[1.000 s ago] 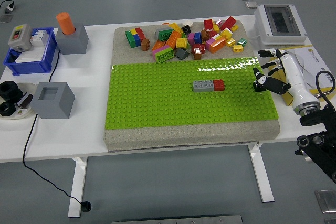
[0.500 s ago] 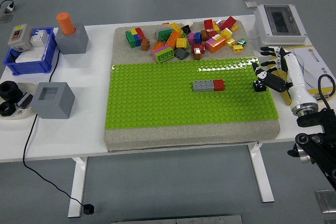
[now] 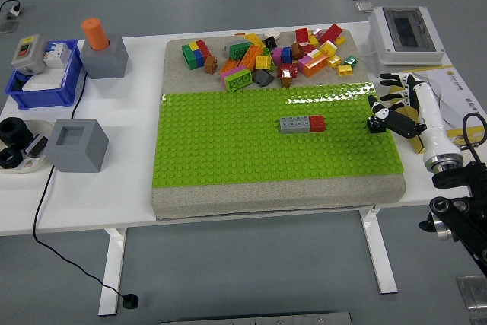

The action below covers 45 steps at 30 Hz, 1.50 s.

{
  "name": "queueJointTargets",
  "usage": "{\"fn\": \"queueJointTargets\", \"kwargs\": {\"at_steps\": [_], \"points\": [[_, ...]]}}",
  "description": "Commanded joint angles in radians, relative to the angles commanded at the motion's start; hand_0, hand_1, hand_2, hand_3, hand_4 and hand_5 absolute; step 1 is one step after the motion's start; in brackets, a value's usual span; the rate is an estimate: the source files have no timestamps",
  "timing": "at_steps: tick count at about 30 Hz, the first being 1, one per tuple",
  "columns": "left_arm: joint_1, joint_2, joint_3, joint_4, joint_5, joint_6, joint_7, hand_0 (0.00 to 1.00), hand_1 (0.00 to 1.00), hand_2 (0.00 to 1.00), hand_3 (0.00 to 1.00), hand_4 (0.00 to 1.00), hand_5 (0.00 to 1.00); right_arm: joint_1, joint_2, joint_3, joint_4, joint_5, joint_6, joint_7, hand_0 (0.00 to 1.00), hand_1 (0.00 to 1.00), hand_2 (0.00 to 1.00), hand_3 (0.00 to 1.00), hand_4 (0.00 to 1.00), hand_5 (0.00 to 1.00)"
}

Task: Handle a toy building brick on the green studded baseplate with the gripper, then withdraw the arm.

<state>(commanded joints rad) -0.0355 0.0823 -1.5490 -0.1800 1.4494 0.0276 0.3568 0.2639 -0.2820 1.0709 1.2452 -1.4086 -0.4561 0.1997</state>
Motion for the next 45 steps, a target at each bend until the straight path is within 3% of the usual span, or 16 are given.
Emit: {"fn": "queueJointTargets", "kwargs": {"at_steps": [5,6,11,16,23,31,36,37,41,42,45], "points": [[0.000,0.000,-0.002,0.000,0.003,0.000,0.000,0.772,0.756,0.699,0.580,0.996,0.800,0.028,-0.021,-0.004,-0.014,-0.110,0.012,-0.038,0.454,0.576,0.710,0.675,0.729,0.241],[-0.001,0.000,-0.003,0.000,0.005,0.000,0.001,0.773,0.756,0.699,0.580,0.997,0.804,0.039,-0.032,-0.006,-0.024,-0.145,0.021,-0.054,0.508,0.626,0.743,0.677,0.728,0.241],[-0.002,0.001,-0.007,0.000,0.008,0.000,0.002,0.773,0.756,0.699,0.580,0.997,0.804,0.088,-0.072,-0.022,-0.051,-0.303,0.076,-0.125,0.508,0.626,0.743,0.677,0.728,0.241],[-0.002,0.001,-0.008,0.000,0.009,0.001,0.002,0.773,0.756,0.700,0.580,0.997,0.805,0.107,-0.072,-0.030,-0.058,-0.416,0.082,-0.137,0.527,0.649,0.757,0.683,0.729,0.236],[-0.002,-0.002,-0.006,0.000,0.005,0.004,0.001,0.773,0.756,0.700,0.581,0.997,0.804,0.093,-0.055,-0.026,-0.065,-0.409,0.051,-0.112,0.519,0.646,0.752,0.680,0.728,0.236],[-0.002,-0.001,-0.006,0.000,0.005,0.004,0.002,0.773,0.757,0.700,0.582,0.997,0.805,0.100,-0.065,-0.034,-0.070,-0.429,0.059,-0.120,0.522,0.647,0.754,0.682,0.728,0.216],[-0.002,0.000,-0.008,0.000,0.007,0.004,0.002,0.773,0.757,0.700,0.582,0.997,0.805,0.125,-0.083,-0.048,-0.077,-0.517,0.140,-0.201,0.522,0.647,0.754,0.682,0.728,0.216],[-0.002,0.000,-0.008,0.000,0.008,0.004,0.002,0.773,0.757,0.700,0.582,0.997,0.806,0.129,-0.085,-0.050,-0.077,-0.533,0.155,-0.216,0.601,0.709,0.813,0.703,0.728,0.201],[-0.002,0.002,-0.007,0.000,0.007,0.004,0.002,0.773,0.757,0.700,0.582,0.997,0.806,0.149,-0.103,-0.062,-0.058,-0.615,0.224,-0.291,0.601,0.709,0.813,0.703,0.728,0.201],[-0.002,0.002,-0.008,0.000,0.007,0.004,0.002,0.774,0.757,0.700,0.583,0.996,0.807,0.153,-0.107,-0.065,-0.052,-0.631,0.235,-0.304,0.644,0.741,0.833,0.718,0.728,0.198],[-0.002,0.003,-0.008,0.000,0.008,0.005,0.002,0.774,0.757,0.700,0.583,0.996,0.807,0.165,-0.120,-0.078,-0.044,-0.659,0.259,-0.332,0.644,0.741,0.833,0.718,0.728,0.198]]}}
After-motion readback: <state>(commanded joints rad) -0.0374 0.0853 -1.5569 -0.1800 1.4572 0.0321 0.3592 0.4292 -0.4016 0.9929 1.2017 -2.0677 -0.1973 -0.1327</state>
